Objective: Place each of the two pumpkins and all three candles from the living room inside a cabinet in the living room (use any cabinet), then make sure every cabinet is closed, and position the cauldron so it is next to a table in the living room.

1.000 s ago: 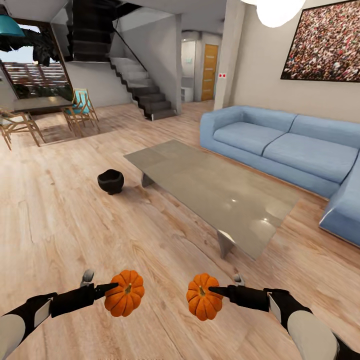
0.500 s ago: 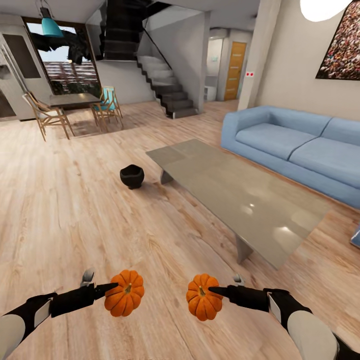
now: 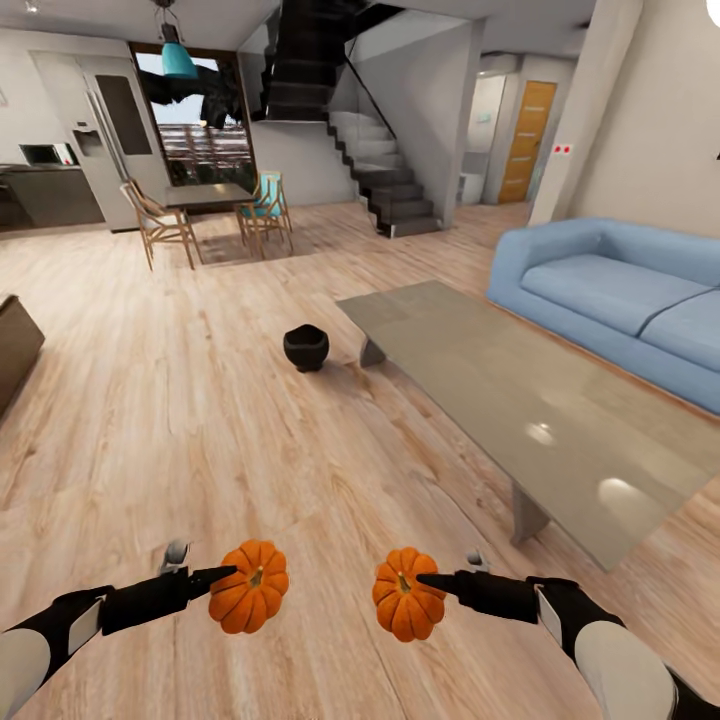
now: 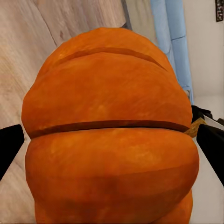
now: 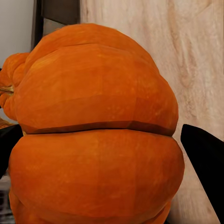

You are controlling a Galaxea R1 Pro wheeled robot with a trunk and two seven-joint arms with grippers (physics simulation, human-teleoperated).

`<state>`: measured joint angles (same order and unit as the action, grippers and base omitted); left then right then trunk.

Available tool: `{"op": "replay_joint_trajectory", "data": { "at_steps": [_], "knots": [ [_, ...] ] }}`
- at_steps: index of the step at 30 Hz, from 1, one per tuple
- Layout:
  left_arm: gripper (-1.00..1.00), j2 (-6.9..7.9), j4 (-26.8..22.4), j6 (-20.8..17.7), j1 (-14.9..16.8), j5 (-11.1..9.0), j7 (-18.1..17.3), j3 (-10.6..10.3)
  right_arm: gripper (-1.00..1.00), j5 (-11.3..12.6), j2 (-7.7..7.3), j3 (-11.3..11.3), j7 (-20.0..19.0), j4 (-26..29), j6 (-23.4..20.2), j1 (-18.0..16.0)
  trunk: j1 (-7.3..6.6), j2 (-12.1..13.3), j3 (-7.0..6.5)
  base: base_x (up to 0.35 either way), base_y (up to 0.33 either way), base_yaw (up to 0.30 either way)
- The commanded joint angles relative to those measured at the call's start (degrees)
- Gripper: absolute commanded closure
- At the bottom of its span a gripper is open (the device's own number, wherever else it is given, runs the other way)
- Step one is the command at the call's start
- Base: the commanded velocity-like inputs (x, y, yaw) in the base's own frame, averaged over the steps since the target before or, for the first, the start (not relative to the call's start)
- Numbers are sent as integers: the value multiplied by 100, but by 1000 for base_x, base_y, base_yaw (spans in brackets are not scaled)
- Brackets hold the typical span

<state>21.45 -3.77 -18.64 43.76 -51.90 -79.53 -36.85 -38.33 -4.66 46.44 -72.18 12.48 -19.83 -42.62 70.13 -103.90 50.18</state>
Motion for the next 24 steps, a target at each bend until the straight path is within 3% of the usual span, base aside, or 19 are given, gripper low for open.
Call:
{"op": "replay_joint_trajectory", "data": {
  "at_steps": [1,24],
  "knots": [
    [100,0,-2,0,-1,-4,-1,61,100,10,2,19,1,0,-3,-1,0,0,0,0,0,289],
    [100,0,-1,9,-1,-4,-1,61,100,1,9,23,2,8,6,-1,0,0,-101,0,0,246]
  ]
}}
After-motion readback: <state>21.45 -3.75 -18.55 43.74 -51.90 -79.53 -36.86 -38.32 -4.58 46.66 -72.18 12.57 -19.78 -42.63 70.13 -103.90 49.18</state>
